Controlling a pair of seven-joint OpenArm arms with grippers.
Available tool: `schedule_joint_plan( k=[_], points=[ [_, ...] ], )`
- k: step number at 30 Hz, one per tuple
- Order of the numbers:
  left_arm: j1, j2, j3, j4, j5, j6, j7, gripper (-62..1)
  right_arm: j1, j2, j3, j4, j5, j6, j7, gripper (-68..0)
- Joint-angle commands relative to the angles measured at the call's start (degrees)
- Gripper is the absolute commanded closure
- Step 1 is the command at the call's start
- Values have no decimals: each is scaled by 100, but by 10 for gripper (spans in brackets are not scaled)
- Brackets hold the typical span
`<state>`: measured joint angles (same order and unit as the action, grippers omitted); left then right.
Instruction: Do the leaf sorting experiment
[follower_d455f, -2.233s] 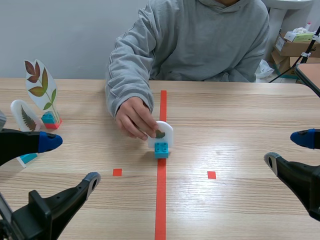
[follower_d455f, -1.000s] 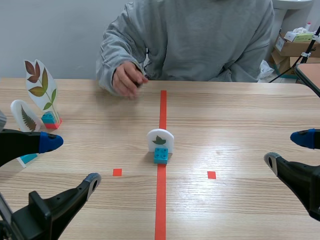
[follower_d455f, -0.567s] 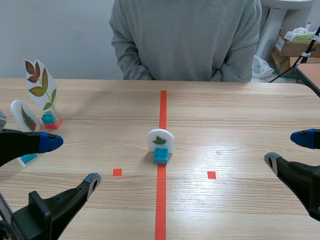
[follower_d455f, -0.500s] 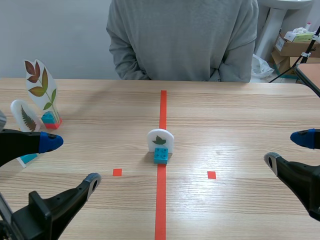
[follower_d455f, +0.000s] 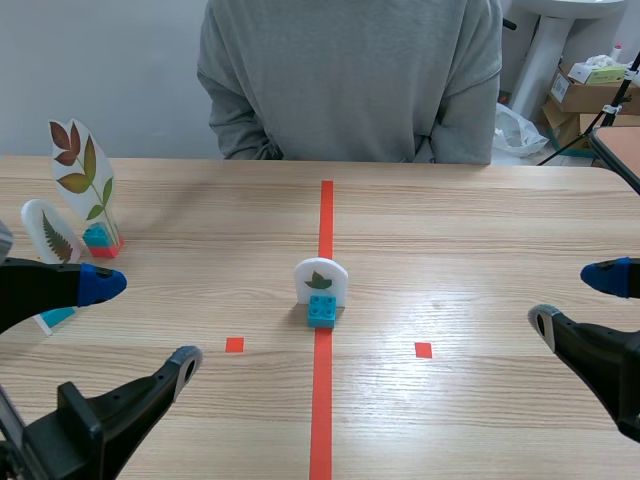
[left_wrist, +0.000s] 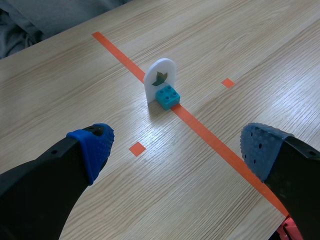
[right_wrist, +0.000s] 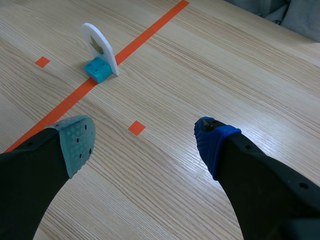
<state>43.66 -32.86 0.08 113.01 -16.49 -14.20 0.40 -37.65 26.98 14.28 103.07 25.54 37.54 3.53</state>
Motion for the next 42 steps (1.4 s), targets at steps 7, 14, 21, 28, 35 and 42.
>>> schedule_joint_plan(
  k=[7, 14, 21, 28, 35, 42],
  points=[
    [13, -35, -11, 96, -39, -22, -92, -542, 68, 2, 39, 46, 101, 4, 20, -411],
    [13, -35, -11, 96, -39, -22, -92, -542, 142, 2, 39, 46, 0, 2, -72, -411],
    [13, -33, -11, 94, -39, -22, -81, -542, 688, 50, 37, 15, -79, 2, -721, -411],
    [15, 0, -11, 94, -39, -17, -79, -542, 1519, 273, -221, -420, -92, 4, -1172, -411],
    [15, 109, -11, 94, -37, -17, -76, -542, 2712, 623, -1147, -1309, -94, 52, -1429, -416],
    [33, 245, -11, 94, -37, -17, -72, -542, 3847, 629, -2256, -2205, -98, 155, -1482, -455]
  ],
)
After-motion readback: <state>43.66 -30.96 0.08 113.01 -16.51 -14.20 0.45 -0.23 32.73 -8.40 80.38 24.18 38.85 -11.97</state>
